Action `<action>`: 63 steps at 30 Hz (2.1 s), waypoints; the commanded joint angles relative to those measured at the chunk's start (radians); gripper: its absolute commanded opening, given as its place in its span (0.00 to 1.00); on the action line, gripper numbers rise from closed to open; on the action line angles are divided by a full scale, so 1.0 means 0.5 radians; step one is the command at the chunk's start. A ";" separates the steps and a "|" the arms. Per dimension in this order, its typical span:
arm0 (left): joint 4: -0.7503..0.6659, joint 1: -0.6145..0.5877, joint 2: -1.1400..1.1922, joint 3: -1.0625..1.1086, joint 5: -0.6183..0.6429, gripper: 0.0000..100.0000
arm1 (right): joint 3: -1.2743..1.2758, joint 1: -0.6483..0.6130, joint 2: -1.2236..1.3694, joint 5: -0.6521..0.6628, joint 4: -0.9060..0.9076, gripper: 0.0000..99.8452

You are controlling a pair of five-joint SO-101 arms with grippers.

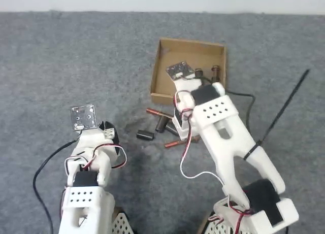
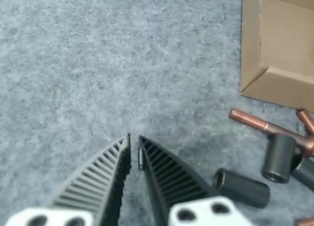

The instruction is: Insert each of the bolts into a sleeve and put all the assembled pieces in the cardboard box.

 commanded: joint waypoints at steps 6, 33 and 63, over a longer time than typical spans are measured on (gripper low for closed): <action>-0.009 -0.009 -0.052 -0.017 -0.025 0.02 | 0.233 -0.207 -0.118 0.295 -0.379 0.09; -0.018 -0.009 -0.052 -0.017 -0.028 0.02 | -0.288 -0.195 0.597 0.509 -0.483 0.10; -0.018 -0.003 -0.052 -0.017 -0.163 0.02 | -0.304 -0.336 0.821 0.985 -0.686 0.13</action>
